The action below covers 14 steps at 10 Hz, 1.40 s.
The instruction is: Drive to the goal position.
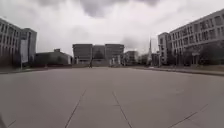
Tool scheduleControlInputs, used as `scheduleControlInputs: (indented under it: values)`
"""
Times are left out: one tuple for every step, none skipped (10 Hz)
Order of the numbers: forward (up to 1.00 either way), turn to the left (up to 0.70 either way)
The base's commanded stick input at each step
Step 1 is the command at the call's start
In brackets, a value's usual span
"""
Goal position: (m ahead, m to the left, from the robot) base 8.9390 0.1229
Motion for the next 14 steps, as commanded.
scheduleControlInputs:
  values:
    - [0.6,0.01]
    - [0.6,0.01]
    - [0.6,0.01]
    - [0.6,0.01]
    - [0.6,0.01]
    - [0.6,0.01]
    - [0.6,0.01]
    - [0.6,0.01]
    - [0.6,0.01]
    - [0.6,0.01]
    - [0.6,0.01]
    - [0.6,0.01]
    - [0.6,0.01]
    - [0.6,0.01]
